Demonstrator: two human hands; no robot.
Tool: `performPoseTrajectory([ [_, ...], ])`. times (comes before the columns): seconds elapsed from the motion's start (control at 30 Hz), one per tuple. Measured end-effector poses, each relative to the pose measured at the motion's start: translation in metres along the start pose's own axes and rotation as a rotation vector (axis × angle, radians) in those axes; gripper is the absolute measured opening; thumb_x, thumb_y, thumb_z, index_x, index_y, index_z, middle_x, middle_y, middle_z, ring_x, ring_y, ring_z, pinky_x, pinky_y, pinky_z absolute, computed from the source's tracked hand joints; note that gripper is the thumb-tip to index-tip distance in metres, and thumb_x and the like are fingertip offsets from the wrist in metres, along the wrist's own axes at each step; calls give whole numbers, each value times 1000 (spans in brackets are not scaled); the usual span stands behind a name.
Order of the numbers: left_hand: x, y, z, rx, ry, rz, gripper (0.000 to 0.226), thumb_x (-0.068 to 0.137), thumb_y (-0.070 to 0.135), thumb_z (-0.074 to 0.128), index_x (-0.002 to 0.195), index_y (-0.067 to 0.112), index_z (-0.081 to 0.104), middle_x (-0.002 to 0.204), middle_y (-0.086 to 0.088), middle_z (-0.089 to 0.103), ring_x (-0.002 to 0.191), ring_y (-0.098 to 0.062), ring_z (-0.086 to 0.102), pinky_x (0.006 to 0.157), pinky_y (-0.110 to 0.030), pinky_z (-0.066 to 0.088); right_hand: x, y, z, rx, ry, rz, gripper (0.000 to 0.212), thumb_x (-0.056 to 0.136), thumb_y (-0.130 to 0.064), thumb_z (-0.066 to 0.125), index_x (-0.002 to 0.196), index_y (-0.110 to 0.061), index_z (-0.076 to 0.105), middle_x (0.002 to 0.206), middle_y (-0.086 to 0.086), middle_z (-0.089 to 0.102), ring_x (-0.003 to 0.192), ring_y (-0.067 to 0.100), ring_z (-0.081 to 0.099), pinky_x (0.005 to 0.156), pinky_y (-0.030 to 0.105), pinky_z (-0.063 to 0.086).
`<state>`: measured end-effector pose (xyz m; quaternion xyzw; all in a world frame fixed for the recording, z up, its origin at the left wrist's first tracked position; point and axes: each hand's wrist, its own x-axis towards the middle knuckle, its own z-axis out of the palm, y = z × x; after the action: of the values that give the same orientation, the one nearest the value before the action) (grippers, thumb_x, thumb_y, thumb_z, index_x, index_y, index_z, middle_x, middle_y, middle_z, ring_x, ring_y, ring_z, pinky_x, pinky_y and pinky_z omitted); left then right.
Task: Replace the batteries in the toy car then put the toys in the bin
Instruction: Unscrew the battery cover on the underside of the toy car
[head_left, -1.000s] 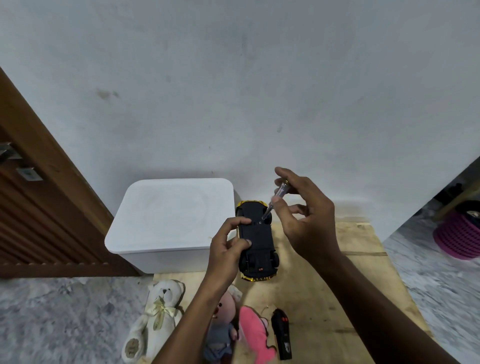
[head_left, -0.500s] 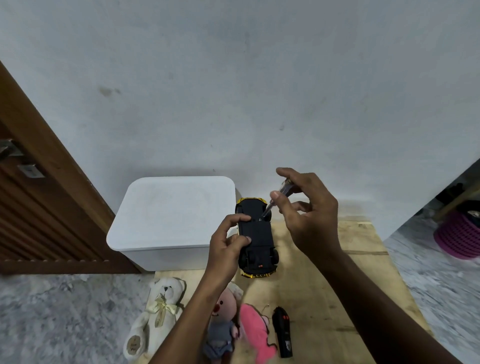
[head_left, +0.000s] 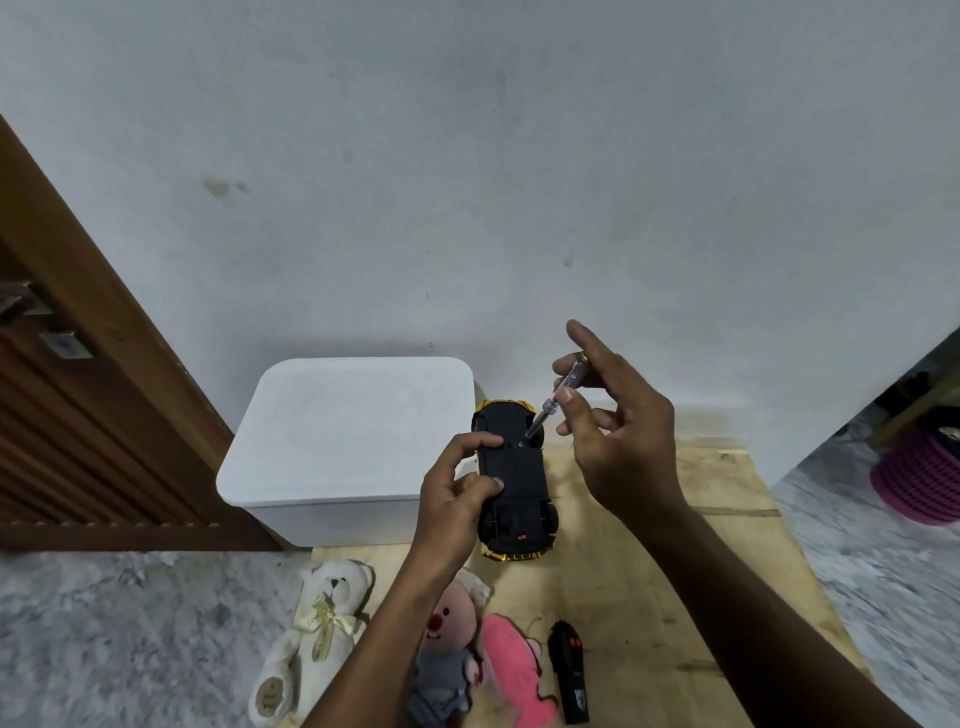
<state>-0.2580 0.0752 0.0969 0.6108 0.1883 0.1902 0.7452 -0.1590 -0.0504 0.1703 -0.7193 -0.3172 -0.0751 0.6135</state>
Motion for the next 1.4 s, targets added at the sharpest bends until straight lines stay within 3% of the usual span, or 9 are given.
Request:
performPoseTrajectory([
  [0.17,1,0,-1,7,0,7,36,77,5,54,109,17,64,98,6,70,70,-22,63,57,-35,53,0,-6,1,-26,10,-30,51,87,-4,72,131,-29,62,105,-5,61,100,15,65,54,21,52],
  [0.33,2,0,-1,8,-6,-2,37,74,7,54,109,15,63,93,9,71,68,-19,62,55,-32,52,1,1,2,30,-3,17,59,90,1,64,134,-38,58,98,-8,61,91,26,67,54,52,56],
  [0.53,0,2,-1,9,-18,0,38,74,6,53,111,12,62,85,12,72,66,-17,64,54,-31,52,0,-4,1,-14,10,19,50,88,-5,71,129,-32,62,107,-9,62,101,17,66,55,39,59],
  [0.7,0,2,0,12,-5,-4,34,79,1,54,110,12,62,86,11,72,65,-16,63,52,-29,52,1,-2,1,44,3,44,61,91,5,61,132,-40,57,98,-11,63,93,22,69,58,48,59],
  [0.8,0,1,-1,26,-1,-11,33,82,-3,54,110,11,62,81,12,71,63,-14,62,53,-29,51,-1,-2,-1,58,-13,83,59,92,6,57,133,-36,58,104,-11,69,100,17,69,62,41,62],
  [0.93,1,0,-1,48,7,-10,37,90,-17,46,112,9,60,87,15,72,65,-12,66,52,-29,53,-1,-6,0,6,19,19,48,87,-5,73,125,-32,65,105,-7,62,99,15,66,55,27,54],
  [1.1,0,1,-1,24,13,-9,33,82,-4,54,110,12,62,82,10,71,65,-18,63,52,-29,52,0,0,0,47,1,44,62,92,5,60,130,-44,58,103,-12,64,94,22,67,59,51,57],
  [1.23,0,1,-1,17,7,2,34,79,-2,53,109,12,62,85,11,71,65,-17,63,53,-28,51,-1,-3,-1,52,-28,49,56,91,2,64,130,-38,60,109,-13,65,102,19,66,60,46,60],
  [1.4,2,0,-1,5,-1,-1,38,72,6,53,109,11,62,86,10,72,64,-16,63,53,-28,52,2,-1,1,53,-1,24,57,89,3,66,127,-39,62,100,-9,59,94,22,63,53,49,57],
])
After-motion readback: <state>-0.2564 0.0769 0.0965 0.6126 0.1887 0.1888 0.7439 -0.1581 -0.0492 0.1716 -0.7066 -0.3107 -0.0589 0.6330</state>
